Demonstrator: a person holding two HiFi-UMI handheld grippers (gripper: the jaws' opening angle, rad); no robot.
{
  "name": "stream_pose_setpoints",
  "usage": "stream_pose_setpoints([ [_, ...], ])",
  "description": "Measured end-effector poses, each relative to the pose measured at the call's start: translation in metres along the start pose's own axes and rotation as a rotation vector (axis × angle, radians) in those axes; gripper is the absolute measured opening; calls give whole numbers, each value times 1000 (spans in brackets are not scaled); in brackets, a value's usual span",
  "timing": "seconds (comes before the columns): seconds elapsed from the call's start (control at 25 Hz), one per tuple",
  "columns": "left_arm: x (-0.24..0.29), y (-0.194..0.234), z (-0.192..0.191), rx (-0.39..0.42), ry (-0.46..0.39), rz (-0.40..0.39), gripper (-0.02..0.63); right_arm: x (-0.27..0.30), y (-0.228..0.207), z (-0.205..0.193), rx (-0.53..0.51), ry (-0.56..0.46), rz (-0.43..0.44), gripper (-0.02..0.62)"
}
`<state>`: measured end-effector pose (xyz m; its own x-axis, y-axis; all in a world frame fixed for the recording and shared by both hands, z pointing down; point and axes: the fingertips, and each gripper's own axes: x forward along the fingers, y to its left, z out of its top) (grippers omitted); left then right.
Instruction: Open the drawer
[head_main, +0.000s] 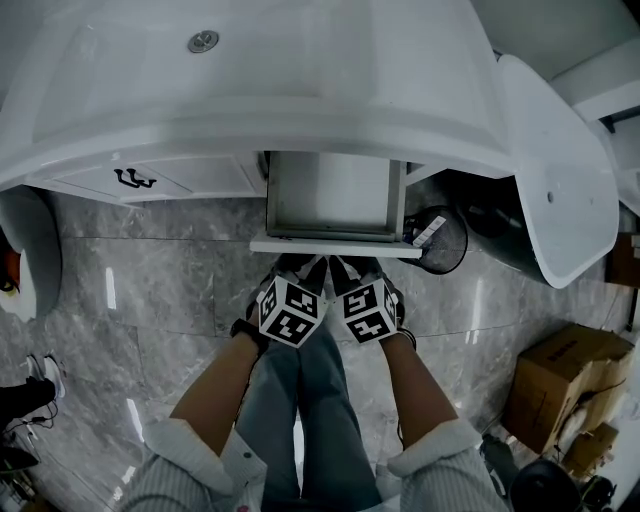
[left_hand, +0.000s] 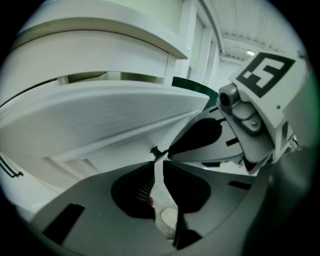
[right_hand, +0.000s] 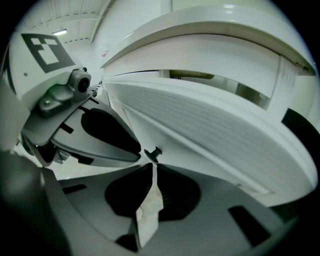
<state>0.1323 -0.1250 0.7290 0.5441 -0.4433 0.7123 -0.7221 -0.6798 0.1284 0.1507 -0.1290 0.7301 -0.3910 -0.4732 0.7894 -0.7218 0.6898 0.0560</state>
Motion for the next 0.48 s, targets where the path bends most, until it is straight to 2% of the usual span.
stream_pose_setpoints([
  [0.24,-19,-3,-18,3,16,-2,57,-11,14,-5,39,2,6,34],
  [0.48,-47,-9,-9,-22,-10,8,57,-37,29,8,83,-29,0,34],
])
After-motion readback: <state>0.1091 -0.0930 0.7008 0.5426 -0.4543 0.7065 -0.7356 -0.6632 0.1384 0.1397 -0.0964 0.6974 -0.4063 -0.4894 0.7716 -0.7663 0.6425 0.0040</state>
